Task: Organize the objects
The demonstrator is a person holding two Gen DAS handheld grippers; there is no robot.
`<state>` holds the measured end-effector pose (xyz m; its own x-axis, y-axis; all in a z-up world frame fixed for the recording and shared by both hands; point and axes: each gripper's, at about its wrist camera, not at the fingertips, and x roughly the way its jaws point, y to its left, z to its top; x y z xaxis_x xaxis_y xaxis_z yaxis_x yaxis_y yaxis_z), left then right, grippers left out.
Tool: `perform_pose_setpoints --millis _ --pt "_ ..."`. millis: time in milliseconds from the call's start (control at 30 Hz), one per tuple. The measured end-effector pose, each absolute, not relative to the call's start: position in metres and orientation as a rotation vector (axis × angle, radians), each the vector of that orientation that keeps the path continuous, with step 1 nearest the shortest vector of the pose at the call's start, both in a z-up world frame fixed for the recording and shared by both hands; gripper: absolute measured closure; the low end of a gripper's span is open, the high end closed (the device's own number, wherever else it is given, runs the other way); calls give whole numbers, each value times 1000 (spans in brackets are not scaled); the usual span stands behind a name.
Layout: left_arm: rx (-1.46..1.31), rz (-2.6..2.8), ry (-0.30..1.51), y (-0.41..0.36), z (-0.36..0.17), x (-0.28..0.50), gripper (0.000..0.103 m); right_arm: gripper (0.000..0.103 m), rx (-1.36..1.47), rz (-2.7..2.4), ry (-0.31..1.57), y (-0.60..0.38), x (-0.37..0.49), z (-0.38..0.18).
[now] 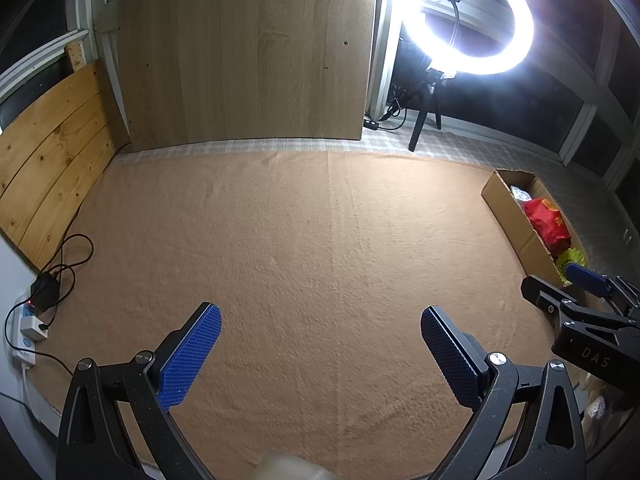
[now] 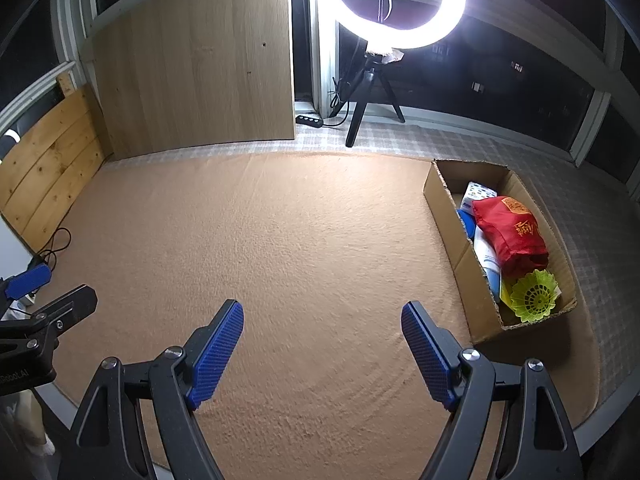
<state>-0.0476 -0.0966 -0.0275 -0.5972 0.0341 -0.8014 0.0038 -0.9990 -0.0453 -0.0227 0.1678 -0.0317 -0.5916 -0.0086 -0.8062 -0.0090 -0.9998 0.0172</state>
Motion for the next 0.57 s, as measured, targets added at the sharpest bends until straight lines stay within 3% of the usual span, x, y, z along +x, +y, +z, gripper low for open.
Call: perform_pose_setpoints --millis 567 --pt "-1435 2781 -64 -106 -44 -64 1 25 -1472 2777 25 160 -34 -48"
